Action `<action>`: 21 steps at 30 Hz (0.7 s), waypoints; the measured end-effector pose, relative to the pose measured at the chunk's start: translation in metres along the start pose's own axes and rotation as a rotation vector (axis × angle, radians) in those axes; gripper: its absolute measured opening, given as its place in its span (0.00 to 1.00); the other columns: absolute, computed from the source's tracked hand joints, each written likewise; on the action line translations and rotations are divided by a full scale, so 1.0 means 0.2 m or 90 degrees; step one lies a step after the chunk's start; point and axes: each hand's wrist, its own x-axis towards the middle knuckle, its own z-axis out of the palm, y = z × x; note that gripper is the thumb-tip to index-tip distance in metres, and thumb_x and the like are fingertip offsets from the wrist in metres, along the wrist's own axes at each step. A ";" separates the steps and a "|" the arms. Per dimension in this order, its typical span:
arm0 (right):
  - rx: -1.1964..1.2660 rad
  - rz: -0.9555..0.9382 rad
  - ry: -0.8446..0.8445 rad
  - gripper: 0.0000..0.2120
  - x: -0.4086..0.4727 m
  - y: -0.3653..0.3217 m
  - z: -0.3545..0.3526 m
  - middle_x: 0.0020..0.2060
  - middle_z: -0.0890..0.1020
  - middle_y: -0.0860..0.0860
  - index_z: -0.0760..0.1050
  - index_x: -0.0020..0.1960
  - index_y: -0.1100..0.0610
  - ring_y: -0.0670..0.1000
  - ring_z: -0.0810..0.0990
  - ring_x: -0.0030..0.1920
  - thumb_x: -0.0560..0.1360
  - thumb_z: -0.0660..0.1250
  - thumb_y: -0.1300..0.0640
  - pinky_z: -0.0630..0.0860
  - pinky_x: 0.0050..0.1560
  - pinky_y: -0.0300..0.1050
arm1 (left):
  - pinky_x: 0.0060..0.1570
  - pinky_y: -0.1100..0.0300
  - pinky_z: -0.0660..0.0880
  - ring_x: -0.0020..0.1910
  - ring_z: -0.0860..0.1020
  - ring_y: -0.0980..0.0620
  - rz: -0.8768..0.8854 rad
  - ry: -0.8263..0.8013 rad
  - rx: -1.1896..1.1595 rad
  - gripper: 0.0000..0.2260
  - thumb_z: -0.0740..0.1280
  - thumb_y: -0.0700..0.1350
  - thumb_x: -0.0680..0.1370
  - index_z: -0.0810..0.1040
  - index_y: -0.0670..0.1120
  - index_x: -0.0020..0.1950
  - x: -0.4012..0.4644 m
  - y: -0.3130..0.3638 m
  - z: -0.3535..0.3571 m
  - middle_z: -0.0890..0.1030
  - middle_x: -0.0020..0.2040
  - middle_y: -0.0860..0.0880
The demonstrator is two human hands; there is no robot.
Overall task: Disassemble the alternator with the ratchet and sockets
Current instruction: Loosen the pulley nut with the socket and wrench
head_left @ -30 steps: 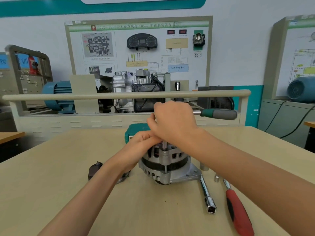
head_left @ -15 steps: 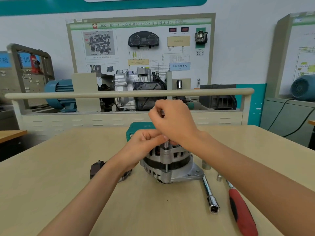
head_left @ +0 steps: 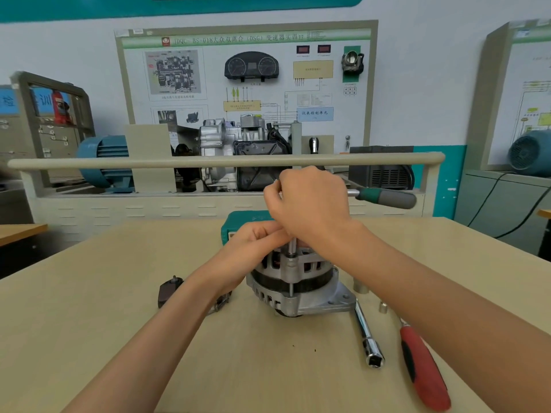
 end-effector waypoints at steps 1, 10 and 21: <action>0.024 0.011 0.009 0.15 0.00 0.01 0.01 0.25 0.65 0.47 0.67 0.34 0.55 0.52 0.68 0.29 0.77 0.54 0.51 0.58 0.28 0.42 | 0.55 0.64 0.75 0.52 0.81 0.57 -0.001 -0.014 -0.002 0.11 0.62 0.50 0.77 0.85 0.58 0.46 0.00 0.00 0.00 0.85 0.48 0.54; 0.038 0.010 0.060 0.17 0.01 0.06 0.06 0.29 0.71 0.49 0.67 0.35 0.54 0.51 0.70 0.32 0.80 0.52 0.50 0.62 0.33 0.44 | 0.51 0.71 0.73 0.50 0.81 0.59 0.010 0.034 -0.003 0.12 0.64 0.51 0.73 0.84 0.49 0.48 0.02 -0.01 0.02 0.85 0.46 0.53; 0.137 0.003 0.023 0.17 -0.01 0.05 0.03 0.26 0.70 0.48 0.66 0.34 0.55 0.51 0.72 0.32 0.80 0.55 0.52 0.65 0.33 0.45 | 0.54 0.65 0.76 0.50 0.82 0.55 0.018 0.074 -0.016 0.10 0.67 0.52 0.70 0.85 0.52 0.46 0.03 -0.03 0.03 0.86 0.45 0.49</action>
